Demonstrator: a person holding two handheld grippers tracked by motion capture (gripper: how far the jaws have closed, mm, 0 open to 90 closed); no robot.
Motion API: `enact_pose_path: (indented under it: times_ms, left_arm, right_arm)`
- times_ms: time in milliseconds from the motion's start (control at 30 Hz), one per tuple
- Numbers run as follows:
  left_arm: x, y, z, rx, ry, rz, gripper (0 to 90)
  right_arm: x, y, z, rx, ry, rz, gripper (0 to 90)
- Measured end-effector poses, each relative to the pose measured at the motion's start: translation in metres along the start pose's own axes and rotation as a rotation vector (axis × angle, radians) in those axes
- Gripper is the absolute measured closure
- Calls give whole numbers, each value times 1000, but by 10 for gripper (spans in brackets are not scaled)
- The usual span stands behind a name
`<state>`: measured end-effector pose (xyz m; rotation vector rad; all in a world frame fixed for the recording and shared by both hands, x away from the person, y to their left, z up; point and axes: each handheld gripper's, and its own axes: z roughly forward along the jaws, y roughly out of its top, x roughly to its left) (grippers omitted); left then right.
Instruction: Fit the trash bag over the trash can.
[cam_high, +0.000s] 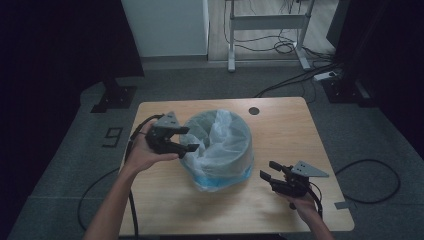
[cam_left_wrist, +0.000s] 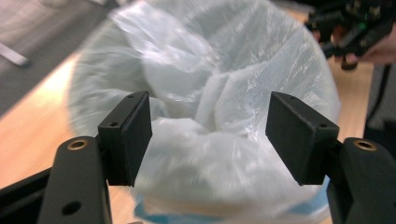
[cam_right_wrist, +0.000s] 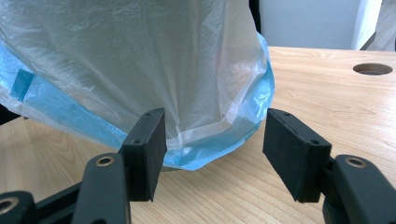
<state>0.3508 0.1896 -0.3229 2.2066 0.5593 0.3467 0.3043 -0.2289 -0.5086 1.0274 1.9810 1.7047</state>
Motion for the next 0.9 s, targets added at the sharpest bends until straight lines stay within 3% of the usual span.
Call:
enact_pose_path:
  times_ms: [267,533,667,900]
  left_arm:
    - [-16,-54,-43,-126,80,-70,294]
    - [-27,-109,-58,-148,120,-127,288]
    - [-26,-122,-57,-155,125,-157,287]
    - [-24,-125,-55,-163,124,-177,281]
  right_arm:
    - [-2,-3,-7,3,-29,-7,374]
    - [-8,-7,-17,1,-66,3,367]
    - [-11,-7,-20,-7,-84,6,364]
    - [-11,-6,-23,-21,-99,-5,353]
